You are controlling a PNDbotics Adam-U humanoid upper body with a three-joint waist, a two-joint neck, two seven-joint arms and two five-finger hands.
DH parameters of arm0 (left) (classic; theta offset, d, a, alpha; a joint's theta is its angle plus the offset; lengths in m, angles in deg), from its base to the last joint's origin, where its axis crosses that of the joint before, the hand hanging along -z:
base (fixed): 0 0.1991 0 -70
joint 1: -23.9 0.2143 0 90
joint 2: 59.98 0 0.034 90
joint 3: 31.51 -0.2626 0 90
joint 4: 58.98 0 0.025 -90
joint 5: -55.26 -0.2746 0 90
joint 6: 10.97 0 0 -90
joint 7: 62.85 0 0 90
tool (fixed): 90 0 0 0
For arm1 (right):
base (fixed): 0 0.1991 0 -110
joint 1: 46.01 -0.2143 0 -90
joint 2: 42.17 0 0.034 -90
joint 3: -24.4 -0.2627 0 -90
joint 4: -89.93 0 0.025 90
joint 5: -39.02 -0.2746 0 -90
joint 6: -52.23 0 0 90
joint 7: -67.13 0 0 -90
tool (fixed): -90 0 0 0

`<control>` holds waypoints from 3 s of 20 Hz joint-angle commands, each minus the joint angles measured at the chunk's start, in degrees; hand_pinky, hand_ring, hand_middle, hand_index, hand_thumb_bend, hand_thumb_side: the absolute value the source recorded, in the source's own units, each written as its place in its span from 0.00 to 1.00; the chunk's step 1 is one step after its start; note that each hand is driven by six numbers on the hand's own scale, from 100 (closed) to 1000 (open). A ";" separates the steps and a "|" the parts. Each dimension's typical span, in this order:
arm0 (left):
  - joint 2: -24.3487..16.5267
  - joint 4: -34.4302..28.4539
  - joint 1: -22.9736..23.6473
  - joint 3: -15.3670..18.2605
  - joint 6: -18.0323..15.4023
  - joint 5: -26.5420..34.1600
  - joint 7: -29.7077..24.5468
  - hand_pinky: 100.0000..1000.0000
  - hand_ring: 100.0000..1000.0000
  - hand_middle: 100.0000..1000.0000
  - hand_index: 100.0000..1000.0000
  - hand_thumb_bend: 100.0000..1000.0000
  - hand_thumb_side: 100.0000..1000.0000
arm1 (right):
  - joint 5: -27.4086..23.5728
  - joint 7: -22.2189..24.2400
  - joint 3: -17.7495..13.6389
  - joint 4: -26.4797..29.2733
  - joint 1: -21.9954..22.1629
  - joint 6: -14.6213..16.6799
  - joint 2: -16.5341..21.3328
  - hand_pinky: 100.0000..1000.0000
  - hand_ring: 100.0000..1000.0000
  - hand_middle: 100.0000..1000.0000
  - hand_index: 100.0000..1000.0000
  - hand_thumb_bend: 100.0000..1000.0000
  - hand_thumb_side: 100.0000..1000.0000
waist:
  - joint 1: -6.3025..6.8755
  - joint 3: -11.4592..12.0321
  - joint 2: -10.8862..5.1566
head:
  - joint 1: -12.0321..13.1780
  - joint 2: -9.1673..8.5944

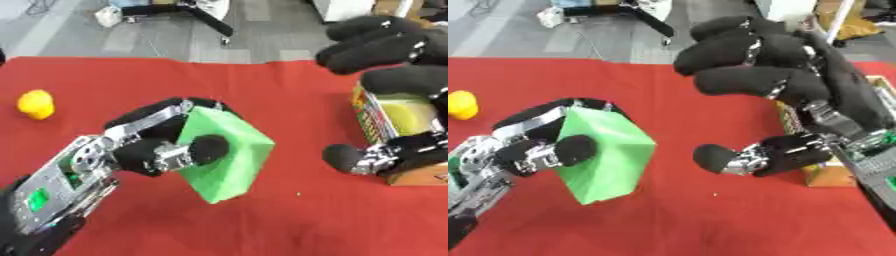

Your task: Pick up the objects with one hand, pass them to the other hand, and then place them into the box on the other side of the table.

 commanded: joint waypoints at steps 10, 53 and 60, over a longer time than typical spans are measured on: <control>-2.13 -2.77 -5.75 -3.23 3.07 6.71 1.71 0.60 0.42 0.35 0.48 0.00 0.58 | 5.39 -2.67 4.21 1.12 -1.93 2.57 -2.22 0.59 0.50 0.51 0.79 0.18 0.00 | 0.41 -0.06 -0.52 | -0.75 0.23; -5.96 -0.45 -1.52 0.58 -8.34 -13.01 4.77 0.62 0.42 0.35 0.49 0.00 0.34 | -1.76 18.86 3.91 1.12 -0.60 -5.22 -3.19 0.72 0.72 0.77 0.95 0.00 0.08 | 0.06 -0.94 -0.62 | -0.76 0.52; -7.33 0.00 -2.33 -0.17 -8.91 -19.49 1.26 0.63 0.43 0.36 0.50 0.00 0.26 | 2.01 17.77 3.54 1.12 -1.18 -4.53 -3.25 0.75 0.73 0.77 0.97 0.09 0.19 | 0.07 -1.02 -0.81 | -0.58 0.77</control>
